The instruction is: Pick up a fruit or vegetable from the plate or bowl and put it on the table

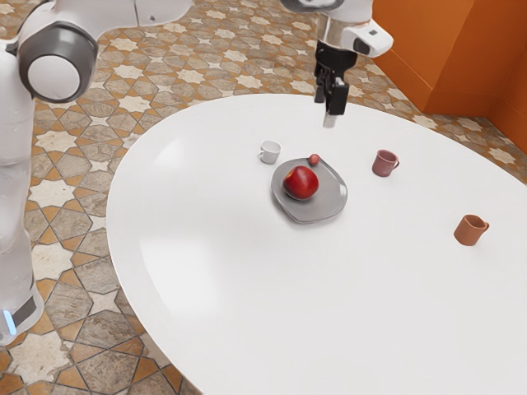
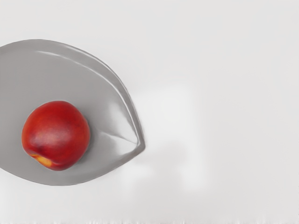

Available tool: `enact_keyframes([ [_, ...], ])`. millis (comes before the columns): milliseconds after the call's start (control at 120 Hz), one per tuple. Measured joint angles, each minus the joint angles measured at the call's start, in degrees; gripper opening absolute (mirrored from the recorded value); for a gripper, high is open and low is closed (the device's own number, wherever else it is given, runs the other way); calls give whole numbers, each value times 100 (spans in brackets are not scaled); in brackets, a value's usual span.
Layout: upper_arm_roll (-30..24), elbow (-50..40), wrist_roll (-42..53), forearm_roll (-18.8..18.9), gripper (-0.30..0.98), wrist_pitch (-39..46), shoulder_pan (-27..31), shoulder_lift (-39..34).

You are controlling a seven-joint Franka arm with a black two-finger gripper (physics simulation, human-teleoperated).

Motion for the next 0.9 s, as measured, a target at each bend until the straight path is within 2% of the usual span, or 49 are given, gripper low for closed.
enact_keyframes([
  [183, 46, -1, 4, 144, 68, -140, 135, 58],
  [467, 64, -223, 321, 383, 69, -266, 1279, 84],
  [542, 68, -225, 613, 414, 69, -355, 1393, 2],
  [692, 64, -225, 1490, 754, 69, -470, 1374, -116],
  [900, 53, -281, 2562, 840, 69, -391, 1700, 70],
])
